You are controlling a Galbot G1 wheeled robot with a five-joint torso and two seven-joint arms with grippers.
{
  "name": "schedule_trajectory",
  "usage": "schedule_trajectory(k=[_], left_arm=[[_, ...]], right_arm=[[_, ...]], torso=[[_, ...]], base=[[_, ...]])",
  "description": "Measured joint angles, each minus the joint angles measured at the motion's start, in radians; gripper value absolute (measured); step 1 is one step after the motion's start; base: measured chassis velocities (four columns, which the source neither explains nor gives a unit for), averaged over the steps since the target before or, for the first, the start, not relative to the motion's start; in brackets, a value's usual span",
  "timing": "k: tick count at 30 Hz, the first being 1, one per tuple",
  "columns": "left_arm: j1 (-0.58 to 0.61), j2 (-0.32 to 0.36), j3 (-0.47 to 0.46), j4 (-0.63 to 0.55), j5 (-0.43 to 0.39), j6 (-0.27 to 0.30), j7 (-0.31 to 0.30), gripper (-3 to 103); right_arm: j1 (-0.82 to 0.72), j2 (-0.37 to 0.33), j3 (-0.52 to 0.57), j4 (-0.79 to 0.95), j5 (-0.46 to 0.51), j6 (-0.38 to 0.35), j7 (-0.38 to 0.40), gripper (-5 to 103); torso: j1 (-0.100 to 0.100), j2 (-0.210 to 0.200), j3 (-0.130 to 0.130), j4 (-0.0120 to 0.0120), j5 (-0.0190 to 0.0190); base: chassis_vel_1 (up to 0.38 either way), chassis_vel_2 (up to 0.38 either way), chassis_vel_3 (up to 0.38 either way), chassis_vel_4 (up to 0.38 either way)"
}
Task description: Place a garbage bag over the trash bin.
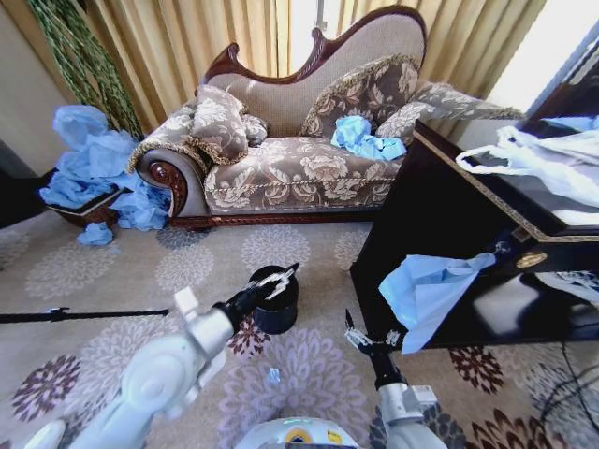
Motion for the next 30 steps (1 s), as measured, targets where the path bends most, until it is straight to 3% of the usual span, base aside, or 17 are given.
schedule_trajectory(k=[2,8,12,14,20,24,30], left_arm=[[-0.114,0.003,0.076,0.038,-0.062,-0.001,-0.021,100],[-0.262,-0.011,0.215,0.104,-0.107,-0.002,-0.036,100],[-0.336,-0.039,0.276,0.140,-0.143,-0.006,-0.054,100],[-0.427,-0.094,0.342,0.187,-0.202,-0.019,-0.099,100],[-0.555,-0.190,0.439,0.260,-0.307,-0.040,-0.140,100],[-0.658,-0.308,0.539,0.336,-0.430,-0.055,-0.166,100],[-0.688,-0.402,0.599,0.398,-0.457,-0.065,-0.170,100]], right_arm=[[0.014,-0.045,0.010,-0.012,0.025,0.000,-0.008,100],[0.041,-0.150,0.040,-0.027,0.085,0.000,-0.032,100],[0.068,-0.205,0.059,-0.035,0.134,-0.002,-0.034,100],[0.099,-0.227,0.072,-0.054,0.174,-0.004,-0.037,100],[0.110,-0.211,0.075,-0.085,0.177,0.004,-0.050,100],[0.107,-0.180,0.064,-0.113,0.144,0.025,-0.065,100],[0.107,-0.161,0.066,-0.130,0.124,0.038,-0.072,100]], torso=[[0.000,0.000,0.000,-0.0001,0.0001],[0.000,0.000,0.000,0.0000,0.0003],[0.000,0.000,0.000,0.0003,-0.0001],[0.000,0.000,0.000,0.0003,0.0001],[0.000,0.000,0.000,-0.0001,0.0002],[0.000,0.000,0.000,-0.0003,0.0002],[0.000,0.000,0.000,0.0001,0.0001]], base=[[0.000,0.000,0.000,0.000],[0.000,0.000,0.000,0.000],[0.000,0.000,0.000,0.000],[0.000,0.000,0.000,0.000],[0.000,0.000,0.000,0.000],[0.000,0.000,0.000,0.000],[0.000,0.000,0.000,0.000]])
